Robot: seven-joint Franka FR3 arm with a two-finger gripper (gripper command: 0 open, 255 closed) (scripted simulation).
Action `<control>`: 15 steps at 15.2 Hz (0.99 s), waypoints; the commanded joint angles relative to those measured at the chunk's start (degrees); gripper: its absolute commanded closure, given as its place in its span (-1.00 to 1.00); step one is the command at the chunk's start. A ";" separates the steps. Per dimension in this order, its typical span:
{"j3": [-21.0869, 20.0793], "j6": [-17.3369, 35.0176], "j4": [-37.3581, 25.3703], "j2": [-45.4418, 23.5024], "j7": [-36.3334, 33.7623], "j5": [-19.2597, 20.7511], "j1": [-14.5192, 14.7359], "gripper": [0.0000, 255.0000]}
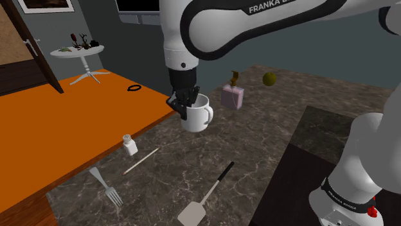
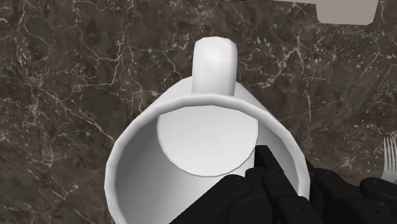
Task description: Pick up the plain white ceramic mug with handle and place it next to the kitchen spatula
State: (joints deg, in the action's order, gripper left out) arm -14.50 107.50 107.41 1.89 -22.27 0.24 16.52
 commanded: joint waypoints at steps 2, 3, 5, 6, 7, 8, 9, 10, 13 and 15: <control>-1.99 -0.61 -4.74 -4.30 -4.29 1.32 1.87 1.00; -2.56 -1.02 -6.60 -5.85 -5.66 1.86 2.56 1.00; -3.62 -1.99 -10.63 -9.13 -8.36 3.06 4.05 1.00; -4.10 -2.56 -12.79 -10.86 -9.68 3.71 4.85 1.00; -4.59 -3.27 -15.32 -12.85 -11.11 4.48 5.78 1.00; -4.51 -2.50 -14.57 -12.86 -11.13 4.48 5.81 1.00; -4.48 -1.74 -13.84 -12.89 -11.16 4.50 5.81 1.00; -4.45 -0.99 -13.12 -12.93 -11.19 4.53 5.80 1.00; -4.40 1.25 -11.08 -13.14 -11.30 4.65 5.76 1.00; -4.37 2.72 -9.80 -13.34 -11.40 4.75 5.75 1.00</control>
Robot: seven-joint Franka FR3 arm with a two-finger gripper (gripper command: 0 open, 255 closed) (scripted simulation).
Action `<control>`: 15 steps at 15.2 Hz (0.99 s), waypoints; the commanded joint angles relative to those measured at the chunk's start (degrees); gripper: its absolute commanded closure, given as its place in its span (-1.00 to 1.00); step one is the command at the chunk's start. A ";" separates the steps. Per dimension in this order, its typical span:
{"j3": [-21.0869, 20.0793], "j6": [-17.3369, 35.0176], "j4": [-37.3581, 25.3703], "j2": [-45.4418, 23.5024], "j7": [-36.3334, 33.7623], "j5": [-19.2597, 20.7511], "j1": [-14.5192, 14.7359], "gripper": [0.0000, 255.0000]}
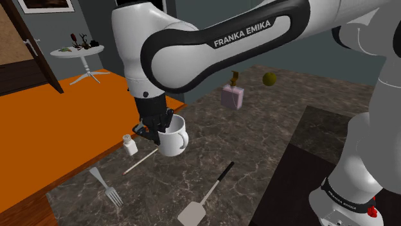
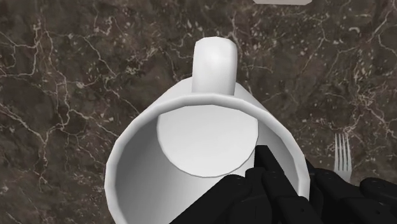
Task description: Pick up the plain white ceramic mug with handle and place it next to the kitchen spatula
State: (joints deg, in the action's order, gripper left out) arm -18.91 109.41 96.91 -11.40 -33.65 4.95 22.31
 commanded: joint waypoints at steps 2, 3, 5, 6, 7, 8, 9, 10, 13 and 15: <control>0.07 2.27 1.92 -0.31 -0.12 0.17 -0.04 1.00; 0.09 3.00 2.51 -0.45 -0.18 0.24 -0.04 1.00; 0.14 4.43 3.64 -0.78 -0.30 0.40 -0.03 1.00; 0.16 5.14 4.18 -0.96 -0.37 0.49 -0.03 1.00; 0.18 5.85 4.71 -1.16 -0.44 0.58 -0.02 1.00; 0.21 6.56 5.22 -1.36 -0.51 0.68 -0.01 1.00; 0.24 7.26 5.72 -1.58 -0.59 0.78 0.00 1.00; 0.27 7.96 6.21 -1.81 -0.67 0.89 0.02 1.00; 0.36 10.04 7.58 -2.56 -0.93 1.24 0.07 1.00; 0.44 11.41 8.43 -3.12 -1.12 1.51 0.12 1.00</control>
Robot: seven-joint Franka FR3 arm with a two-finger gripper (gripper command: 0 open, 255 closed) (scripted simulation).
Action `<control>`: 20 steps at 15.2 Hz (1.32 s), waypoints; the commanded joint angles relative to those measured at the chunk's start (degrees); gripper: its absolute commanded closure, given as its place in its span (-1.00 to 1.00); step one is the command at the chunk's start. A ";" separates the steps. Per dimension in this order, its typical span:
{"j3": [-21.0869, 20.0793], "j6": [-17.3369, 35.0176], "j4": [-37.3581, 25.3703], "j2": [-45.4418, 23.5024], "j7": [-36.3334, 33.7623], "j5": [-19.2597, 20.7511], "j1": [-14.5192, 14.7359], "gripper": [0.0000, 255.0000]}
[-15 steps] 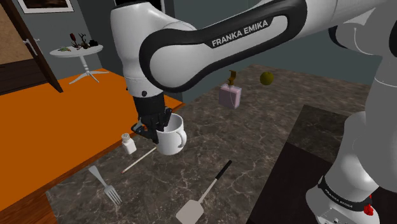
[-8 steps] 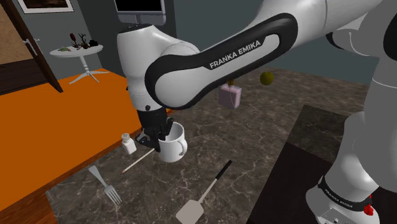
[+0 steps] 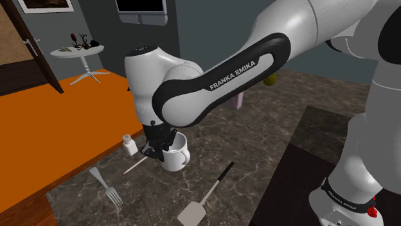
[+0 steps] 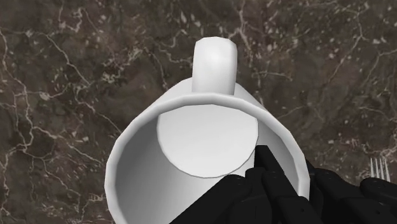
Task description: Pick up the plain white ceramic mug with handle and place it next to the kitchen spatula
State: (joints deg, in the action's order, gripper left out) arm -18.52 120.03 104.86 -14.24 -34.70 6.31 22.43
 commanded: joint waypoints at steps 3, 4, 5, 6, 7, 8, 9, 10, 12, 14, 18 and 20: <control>0.19 2.82 1.65 -1.19 -0.39 0.58 0.09 1.00; 0.24 3.49 2.02 -1.52 -0.50 0.73 0.13 1.00; 0.29 4.16 2.37 -1.85 -0.61 0.89 0.16 1.00; 0.35 4.82 2.70 -2.20 -0.73 1.06 0.20 1.00; 0.40 5.48 3.03 -2.56 -0.85 1.23 0.24 1.00; 0.46 6.03 3.29 -2.86 -0.95 1.38 0.28 1.00; 0.46 6.03 3.30 -2.86 -0.95 1.37 0.28 1.00; 0.46 6.03 3.29 -2.86 -0.95 1.37 0.28 1.00; 0.46 6.03 3.29 -2.86 -0.95 1.38 0.28 1.00; 0.46 6.03 3.29 -2.86 -0.95 1.38 0.28 1.00; 0.46 6.03 3.28 -2.87 -0.95 1.38 0.28 -1.00; 0.46 6.03 3.28 -2.87 -0.96 1.38 0.28 -1.00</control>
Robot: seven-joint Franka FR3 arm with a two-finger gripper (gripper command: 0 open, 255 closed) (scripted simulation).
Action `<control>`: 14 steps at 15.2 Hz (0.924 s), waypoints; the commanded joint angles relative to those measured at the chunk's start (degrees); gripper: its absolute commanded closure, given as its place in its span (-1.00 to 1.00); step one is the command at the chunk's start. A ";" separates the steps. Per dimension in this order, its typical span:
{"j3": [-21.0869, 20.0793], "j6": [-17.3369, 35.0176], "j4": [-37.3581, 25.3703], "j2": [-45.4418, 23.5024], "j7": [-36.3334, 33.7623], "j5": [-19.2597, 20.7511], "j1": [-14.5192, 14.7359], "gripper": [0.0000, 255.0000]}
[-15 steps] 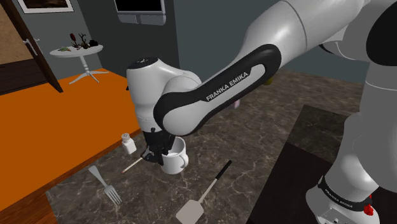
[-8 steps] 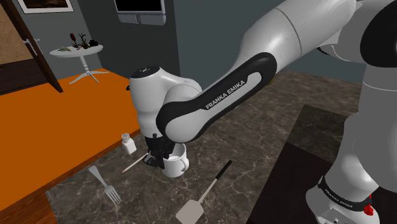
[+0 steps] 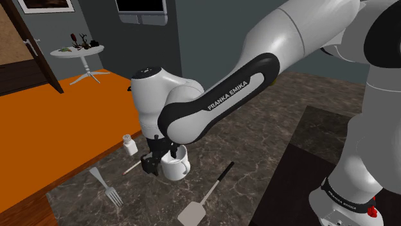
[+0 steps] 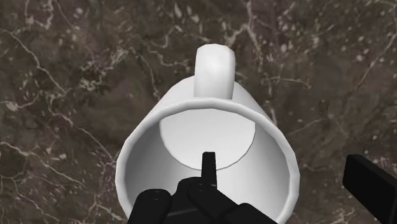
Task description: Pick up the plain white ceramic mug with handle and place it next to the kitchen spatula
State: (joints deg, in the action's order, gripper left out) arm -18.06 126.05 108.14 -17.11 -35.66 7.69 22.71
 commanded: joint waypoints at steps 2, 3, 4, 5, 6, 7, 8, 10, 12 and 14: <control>0.00 0.00 0.00 0.00 0.00 0.00 0.00 -1.00; -0.16 -1.61 -0.70 0.97 0.29 -0.45 -0.11 -1.00; -0.31 -3.25 -1.48 1.87 0.56 -0.86 -0.21 -1.00; -0.44 -4.91 -2.35 2.72 0.81 -1.24 -0.28 -1.00; -0.53 -6.23 -3.09 3.33 1.00 -1.52 -0.34 -1.00; -0.53 -6.23 -3.09 3.33 1.00 -1.52 -0.33 -1.00; -0.53 -6.23 -3.09 3.34 1.00 -1.53 -0.33 -1.00; -0.53 -6.23 -3.09 3.33 1.00 -1.53 -0.33 -1.00; -0.53 -6.23 -3.09 3.33 1.00 -1.52 -0.33 -1.00; -0.53 -6.23 -3.09 3.33 1.00 -1.52 -0.33 -1.00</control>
